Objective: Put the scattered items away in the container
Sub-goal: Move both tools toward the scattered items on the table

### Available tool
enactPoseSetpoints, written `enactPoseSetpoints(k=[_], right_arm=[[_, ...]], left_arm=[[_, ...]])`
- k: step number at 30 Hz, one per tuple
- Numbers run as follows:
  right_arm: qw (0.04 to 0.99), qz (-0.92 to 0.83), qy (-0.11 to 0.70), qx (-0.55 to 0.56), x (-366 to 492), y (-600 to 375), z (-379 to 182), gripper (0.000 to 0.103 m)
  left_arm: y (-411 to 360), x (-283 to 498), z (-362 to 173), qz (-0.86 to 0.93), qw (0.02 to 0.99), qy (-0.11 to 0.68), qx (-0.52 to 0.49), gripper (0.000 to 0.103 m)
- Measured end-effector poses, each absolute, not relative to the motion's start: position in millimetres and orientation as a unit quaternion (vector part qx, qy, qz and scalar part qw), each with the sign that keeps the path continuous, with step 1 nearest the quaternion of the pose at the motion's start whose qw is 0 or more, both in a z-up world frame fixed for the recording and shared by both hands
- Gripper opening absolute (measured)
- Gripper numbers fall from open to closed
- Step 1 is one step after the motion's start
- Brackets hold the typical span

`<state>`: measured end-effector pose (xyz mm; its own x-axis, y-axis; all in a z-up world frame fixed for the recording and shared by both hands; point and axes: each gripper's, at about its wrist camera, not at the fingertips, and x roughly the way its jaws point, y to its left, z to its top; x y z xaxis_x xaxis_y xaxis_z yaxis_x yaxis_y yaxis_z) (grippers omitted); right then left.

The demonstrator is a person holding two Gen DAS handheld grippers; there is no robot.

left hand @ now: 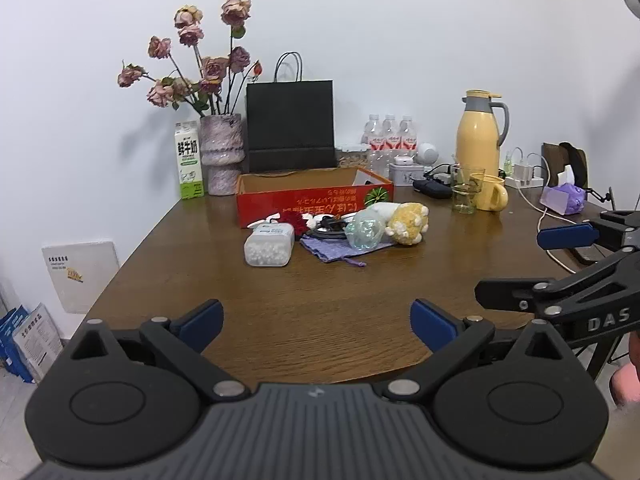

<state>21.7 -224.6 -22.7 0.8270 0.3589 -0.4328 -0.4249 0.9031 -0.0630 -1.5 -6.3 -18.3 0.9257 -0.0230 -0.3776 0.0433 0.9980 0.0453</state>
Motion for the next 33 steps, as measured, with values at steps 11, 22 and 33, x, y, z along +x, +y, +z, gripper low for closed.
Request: enactPoseSetpoints(k=[11, 22, 33], right_arm=[[0.954, 0.203, 0.208, -0.076, 19.1, -225.4, -23.8, 0.102], [0.954, 0.205, 0.206, -0.078, 18.8, -224.3, -22.9, 0.102], [0.951, 0.207, 0.218, -0.079, 22.1, -221.9, -25.5, 0.102]], left_arm=[[-7.4, -5.4, -19.5, -0.018, 0.984, 0.176, 0.030, 0.103], [-7.2, -5.9, -19.3, -0.016, 0.985, 0.172, 0.026, 0.103], [-4.6, -2.0, -19.9, -0.016, 0.983, 0.181, 0.026, 0.103]])
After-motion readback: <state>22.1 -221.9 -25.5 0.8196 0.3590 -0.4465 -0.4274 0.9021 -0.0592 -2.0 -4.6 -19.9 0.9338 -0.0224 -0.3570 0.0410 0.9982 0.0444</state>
